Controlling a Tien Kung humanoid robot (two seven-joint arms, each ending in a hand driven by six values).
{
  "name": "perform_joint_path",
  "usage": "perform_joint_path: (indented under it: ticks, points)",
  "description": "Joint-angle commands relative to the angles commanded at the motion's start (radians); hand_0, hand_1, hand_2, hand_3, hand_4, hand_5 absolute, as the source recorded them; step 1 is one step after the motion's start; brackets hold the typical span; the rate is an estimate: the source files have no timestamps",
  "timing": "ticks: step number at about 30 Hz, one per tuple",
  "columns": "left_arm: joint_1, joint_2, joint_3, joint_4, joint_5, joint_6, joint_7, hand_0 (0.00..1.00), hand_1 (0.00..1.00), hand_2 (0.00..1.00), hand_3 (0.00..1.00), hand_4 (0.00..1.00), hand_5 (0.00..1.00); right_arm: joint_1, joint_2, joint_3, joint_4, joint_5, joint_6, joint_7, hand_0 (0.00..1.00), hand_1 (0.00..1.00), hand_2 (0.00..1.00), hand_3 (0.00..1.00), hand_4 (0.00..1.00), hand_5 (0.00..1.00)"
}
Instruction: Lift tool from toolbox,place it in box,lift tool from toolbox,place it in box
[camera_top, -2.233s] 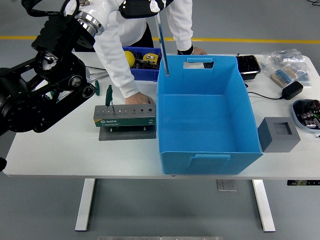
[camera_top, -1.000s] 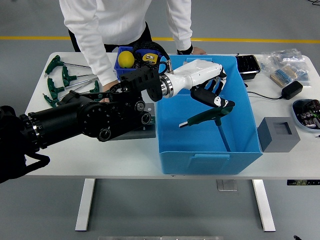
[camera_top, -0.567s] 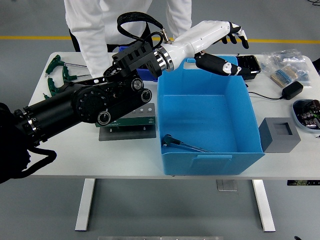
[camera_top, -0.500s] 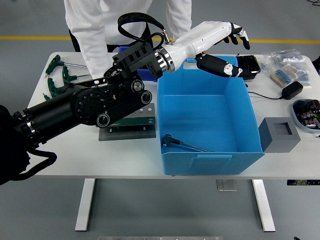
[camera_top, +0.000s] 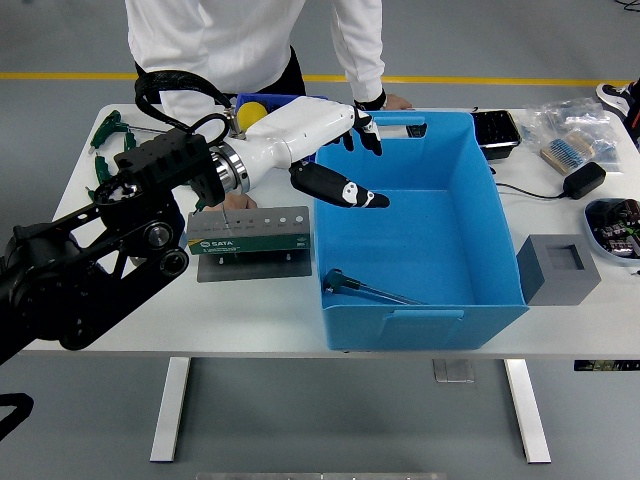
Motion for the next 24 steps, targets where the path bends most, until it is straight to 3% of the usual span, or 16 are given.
perform_joint_path:
  ticks: [2, 4, 7, 9, 13, 14, 16, 19, 20, 21, 24]
  points:
    - [0.063, 0.012, -0.063, -0.063, 0.049, 0.033, 0.002, 0.51, 0.59, 0.672, 0.618, 0.998, 0.681, -0.002, 0.001, -0.003, 0.0, 0.006, 0.0, 0.003, 0.683, 0.697, 0.744, 0.59, 0.84, 0.764]
    - [0.111, 0.023, -0.113, -0.086, 0.094, 0.067, -0.009, 0.51, 0.59, 0.672, 0.618, 0.998, 0.681, -0.004, 0.002, -0.005, -0.001, 0.012, 0.0, 0.005, 0.683, 0.697, 0.744, 0.59, 0.84, 0.764]
    - [0.161, 0.026, -0.172, -0.081, 0.131, 0.109, -0.018, 0.51, 0.59, 0.672, 0.618, 0.998, 0.681, -0.007, 0.002, 0.001, -0.001, 0.004, 0.0, 0.004, 0.683, 0.697, 0.744, 0.59, 0.84, 0.764]
    - [0.203, 0.015, -0.223, -0.066, 0.13, 0.15, -0.021, 0.542, 0.616, 0.686, 0.637, 0.998, 0.682, -0.009, 0.004, 0.006, -0.001, -0.003, 0.0, 0.002, 0.684, 0.696, 0.746, 0.591, 0.84, 0.764]
    - [0.285, -0.027, -0.294, -0.031, 0.14, 0.286, 0.025, 0.542, 0.616, 0.686, 0.637, 0.998, 0.682, -0.014, 0.009, 0.019, -0.001, -0.022, -0.002, -0.004, 0.684, 0.696, 0.746, 0.591, 0.84, 0.764]
    - [0.304, -0.039, -0.302, -0.024, 0.146, 0.332, 0.058, 0.293, 0.326, 0.449, 0.66, 0.998, 0.677, -0.015, 0.009, 0.022, -0.001, -0.028, -0.002, -0.006, 0.684, 0.695, 0.744, 0.59, 0.84, 0.765]
    - [0.333, -0.057, -0.313, -0.013, 0.129, 0.408, 0.112, 0.293, 0.326, 0.449, 0.66, 0.998, 0.677, -0.015, 0.01, 0.025, 0.0, -0.034, -0.002, -0.008, 0.684, 0.695, 0.744, 0.59, 0.84, 0.765]
    - [0.401, -0.109, -0.341, 0.013, 0.011, 0.532, 0.223, 0.293, 0.326, 0.449, 0.66, 0.998, 0.677, -0.017, 0.012, 0.027, 0.0, -0.037, -0.002, -0.01, 0.684, 0.695, 0.744, 0.59, 0.84, 0.765]
    - [0.417, -0.121, -0.348, 0.019, -0.034, 0.577, 0.25, 0.196, 0.21, 0.352, 0.652, 0.978, 0.715, -0.017, 0.013, 0.026, 0.0, -0.035, -0.002, -0.009, 0.684, 0.694, 0.745, 0.591, 0.84, 0.764]
    - [0.437, -0.134, -0.356, 0.024, -0.073, 0.616, 0.268, 0.196, 0.21, 0.352, 0.652, 0.978, 0.715, -0.017, 0.013, 0.025, 0.0, -0.032, -0.002, -0.009, 0.684, 0.694, 0.745, 0.591, 0.84, 0.764]
    - [0.493, -0.165, -0.371, 0.024, -0.196, 0.739, 0.253, 0.196, 0.21, 0.352, 0.652, 0.978, 0.715, -0.015, 0.011, 0.021, 0.0, -0.032, 0.0, -0.009, 0.684, 0.694, 0.745, 0.591, 0.84, 0.764]
